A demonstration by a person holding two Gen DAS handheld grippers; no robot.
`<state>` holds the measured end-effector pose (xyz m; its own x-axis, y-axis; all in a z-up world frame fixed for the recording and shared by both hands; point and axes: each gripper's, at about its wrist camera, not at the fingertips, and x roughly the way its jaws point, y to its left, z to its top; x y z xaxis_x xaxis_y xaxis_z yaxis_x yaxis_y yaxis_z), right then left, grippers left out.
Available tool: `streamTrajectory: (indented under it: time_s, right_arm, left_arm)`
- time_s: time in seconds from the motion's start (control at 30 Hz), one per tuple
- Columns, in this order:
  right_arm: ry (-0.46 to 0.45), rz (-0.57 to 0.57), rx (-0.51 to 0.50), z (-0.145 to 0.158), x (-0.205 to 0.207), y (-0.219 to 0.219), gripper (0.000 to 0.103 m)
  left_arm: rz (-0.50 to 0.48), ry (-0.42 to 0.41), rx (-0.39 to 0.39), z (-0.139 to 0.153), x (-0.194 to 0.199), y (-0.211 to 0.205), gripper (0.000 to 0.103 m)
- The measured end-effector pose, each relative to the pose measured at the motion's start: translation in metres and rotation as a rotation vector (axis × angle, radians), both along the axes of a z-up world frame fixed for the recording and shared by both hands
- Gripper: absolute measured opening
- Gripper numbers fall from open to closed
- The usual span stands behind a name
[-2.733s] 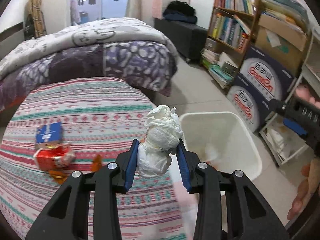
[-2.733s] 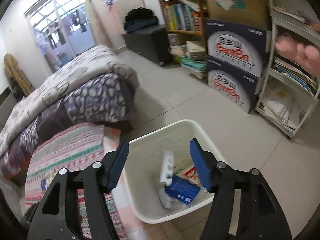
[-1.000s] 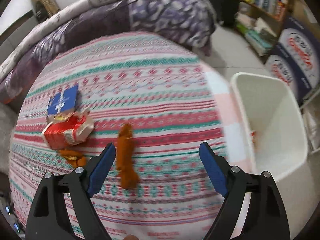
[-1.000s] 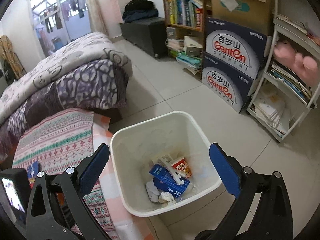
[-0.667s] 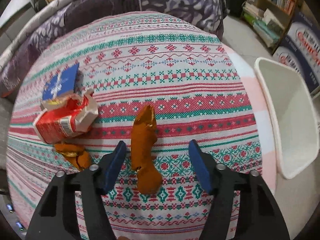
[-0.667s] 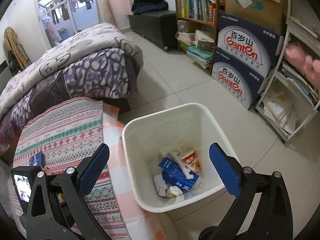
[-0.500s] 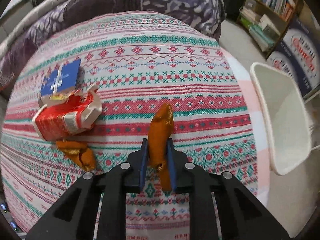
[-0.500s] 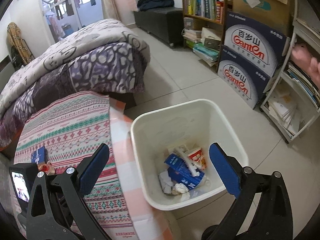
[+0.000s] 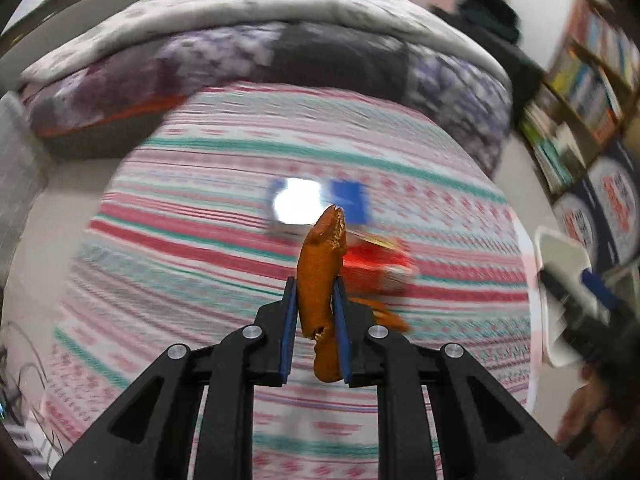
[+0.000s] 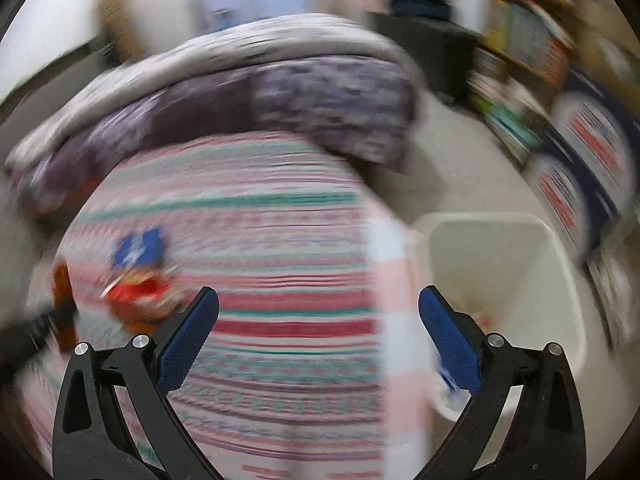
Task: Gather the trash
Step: 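Grasp the red-white carton with the right gripper while the left holds the orange piece, then carry the red-white carton into the bin and open the right gripper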
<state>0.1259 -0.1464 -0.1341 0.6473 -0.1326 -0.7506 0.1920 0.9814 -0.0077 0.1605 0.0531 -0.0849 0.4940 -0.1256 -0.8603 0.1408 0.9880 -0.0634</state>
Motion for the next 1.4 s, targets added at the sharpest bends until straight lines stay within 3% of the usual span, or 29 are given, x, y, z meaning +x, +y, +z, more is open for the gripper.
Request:
streamTrajectory:
  time_s: [0.13, 0.27, 0.37, 0.5, 0.57, 0.6, 0.67, 0.73, 0.97, 1.07, 1.4]
  right_arm:
    - [0.03, 0.298, -0.211, -0.013, 0.025, 0.078, 0.096]
    - [0.134, 0.484, -0.305, -0.032, 0.062, 0.132, 0.096]
    - [0.187, 0.561, -0.429, -0.046, 0.079, 0.161, 0.096]
    - [0.245, 0.588, -0.519, -0.061, 0.097, 0.178, 0.096]
    - [0.274, 0.597, -0.54, -0.07, 0.101, 0.178, 0.088]
    - [0.291, 0.605, -0.509, -0.071, 0.101, 0.176, 0.067]
    - [0.284, 0.585, -0.409, -0.064, 0.103, 0.169, 0.058]
    - [0.26, 0.56, -0.29, -0.051, 0.104, 0.16, 0.04]
    - [0.127, 0.42, 0.032, 0.0, 0.088, 0.125, 0.035]
    - [0.067, 0.352, 0.115, 0.018, 0.074, 0.112, 0.035]
    - [-0.035, 0.123, 0.212, 0.036, 0.021, 0.057, 0.037]
  left_arm:
    - [0.119, -0.024, -0.088, 0.027, 0.005, 0.056, 0.018]
    - [0.196, -0.059, -0.187, 0.047, 0.007, 0.087, 0.018]
    - [0.232, -0.075, -0.246, 0.056, 0.008, 0.104, 0.018]
    - [0.238, -0.058, -0.257, 0.053, 0.012, 0.111, 0.018]
    - [0.243, -0.049, -0.265, 0.05, 0.013, 0.115, 0.018]
    - [0.245, -0.046, -0.269, 0.049, 0.013, 0.116, 0.018]
    - [0.25, -0.044, -0.271, 0.048, 0.014, 0.118, 0.018]
    - [0.254, -0.042, -0.275, 0.047, 0.015, 0.12, 0.018]
    - [0.238, -0.064, -0.276, 0.051, 0.014, 0.112, 0.018]
    - [0.22, -0.076, -0.262, 0.051, 0.013, 0.102, 0.018]
    - [0.153, -0.117, -0.187, 0.05, 0.006, 0.065, 0.018]
